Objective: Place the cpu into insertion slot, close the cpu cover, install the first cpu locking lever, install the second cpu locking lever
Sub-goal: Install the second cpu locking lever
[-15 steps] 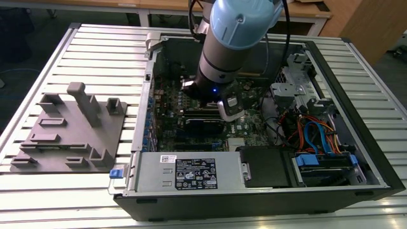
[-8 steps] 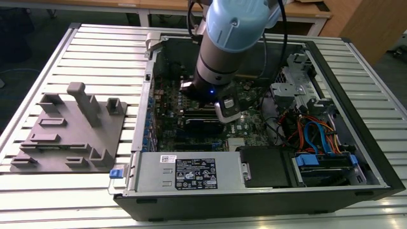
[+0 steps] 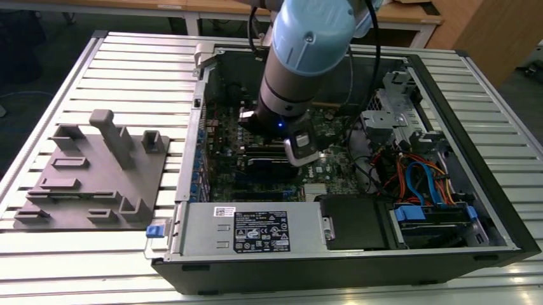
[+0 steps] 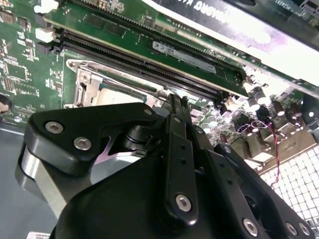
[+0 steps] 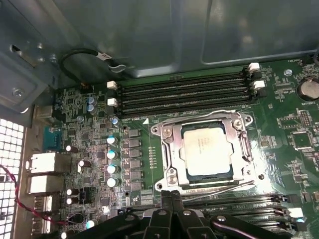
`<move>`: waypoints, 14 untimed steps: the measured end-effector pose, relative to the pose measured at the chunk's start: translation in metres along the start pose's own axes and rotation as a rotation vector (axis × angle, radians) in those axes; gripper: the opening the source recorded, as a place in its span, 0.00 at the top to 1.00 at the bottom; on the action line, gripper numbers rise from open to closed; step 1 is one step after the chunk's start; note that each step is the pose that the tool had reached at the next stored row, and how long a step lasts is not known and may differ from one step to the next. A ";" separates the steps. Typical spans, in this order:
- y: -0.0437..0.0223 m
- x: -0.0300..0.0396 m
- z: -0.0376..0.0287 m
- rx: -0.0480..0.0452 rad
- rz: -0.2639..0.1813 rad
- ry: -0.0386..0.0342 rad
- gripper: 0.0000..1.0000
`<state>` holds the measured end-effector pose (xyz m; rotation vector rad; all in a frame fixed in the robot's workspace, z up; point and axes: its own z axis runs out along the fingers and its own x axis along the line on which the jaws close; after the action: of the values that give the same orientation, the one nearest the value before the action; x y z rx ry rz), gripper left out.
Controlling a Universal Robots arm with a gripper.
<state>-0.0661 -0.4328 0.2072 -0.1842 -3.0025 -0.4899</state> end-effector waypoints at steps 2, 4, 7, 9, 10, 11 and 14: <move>-0.0006 0.0000 0.0001 -0.0193 -0.001 0.0034 0.90; -0.0015 -0.0002 0.0004 -0.0321 -0.001 0.0071 0.90; -0.0028 -0.0004 0.0017 -0.0363 -0.001 0.0108 0.90; -0.0038 -0.0006 0.0023 -0.0375 0.000 0.0120 0.90; -0.0044 -0.0007 0.0025 -0.0381 0.000 0.0125 0.90; -0.0051 -0.0008 0.0027 -0.0386 0.000 0.0130 0.90; -0.0070 -0.0011 0.0035 -0.0400 0.000 0.0137 0.90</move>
<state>-0.0662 -0.4384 0.2017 -0.1830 -2.9810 -0.5493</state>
